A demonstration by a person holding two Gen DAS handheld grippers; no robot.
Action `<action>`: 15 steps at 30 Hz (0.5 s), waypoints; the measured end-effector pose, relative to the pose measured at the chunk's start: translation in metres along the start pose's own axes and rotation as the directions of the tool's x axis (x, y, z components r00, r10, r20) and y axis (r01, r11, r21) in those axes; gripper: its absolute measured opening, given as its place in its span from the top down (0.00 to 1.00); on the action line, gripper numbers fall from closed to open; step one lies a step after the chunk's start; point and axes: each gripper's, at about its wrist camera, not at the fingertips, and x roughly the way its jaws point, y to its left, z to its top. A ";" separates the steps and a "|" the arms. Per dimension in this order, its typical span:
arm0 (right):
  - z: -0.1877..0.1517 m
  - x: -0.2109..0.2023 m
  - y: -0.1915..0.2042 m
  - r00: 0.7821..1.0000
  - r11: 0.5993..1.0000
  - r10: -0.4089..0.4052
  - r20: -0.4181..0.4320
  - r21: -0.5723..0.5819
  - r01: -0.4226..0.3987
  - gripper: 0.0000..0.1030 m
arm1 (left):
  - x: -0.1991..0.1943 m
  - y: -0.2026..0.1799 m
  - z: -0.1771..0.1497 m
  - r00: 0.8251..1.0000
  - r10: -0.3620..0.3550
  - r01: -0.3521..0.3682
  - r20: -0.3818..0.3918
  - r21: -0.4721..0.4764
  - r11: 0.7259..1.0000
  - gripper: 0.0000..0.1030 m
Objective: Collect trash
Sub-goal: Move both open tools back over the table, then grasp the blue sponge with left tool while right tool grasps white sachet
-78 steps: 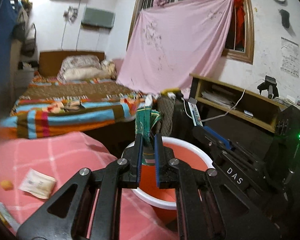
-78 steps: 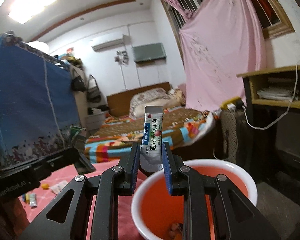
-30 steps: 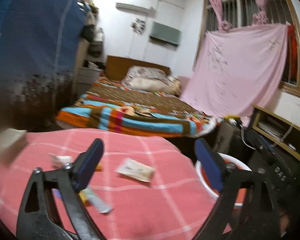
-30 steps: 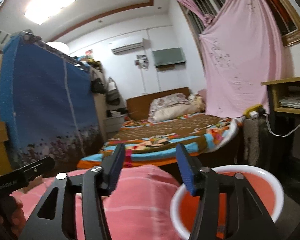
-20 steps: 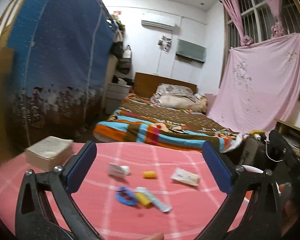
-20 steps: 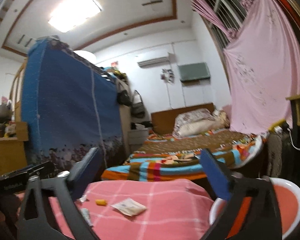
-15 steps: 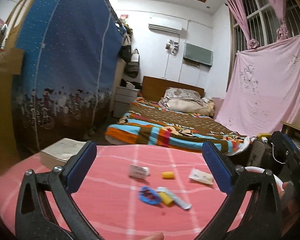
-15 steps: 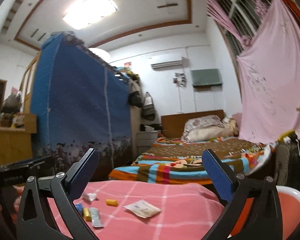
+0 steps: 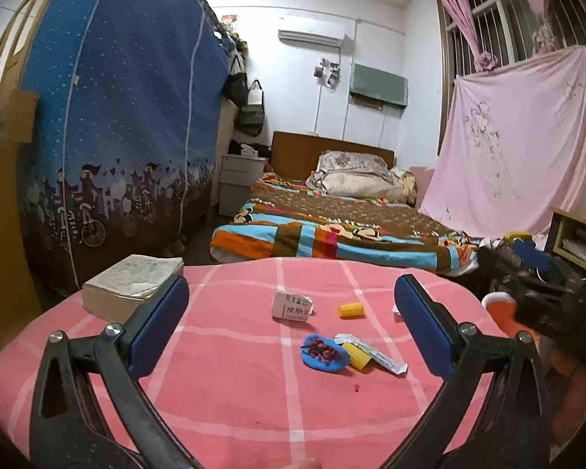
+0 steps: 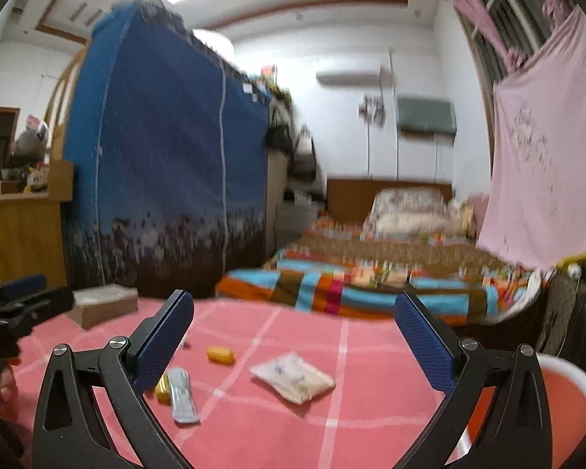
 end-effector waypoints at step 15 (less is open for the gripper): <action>-0.024 0.064 -0.021 0.929 0.991 0.046 -0.368 0.136 0.004 0.00 | 0.070 0.016 -0.023 0.892 -0.166 0.099 -0.419 -0.177 0.979 0.29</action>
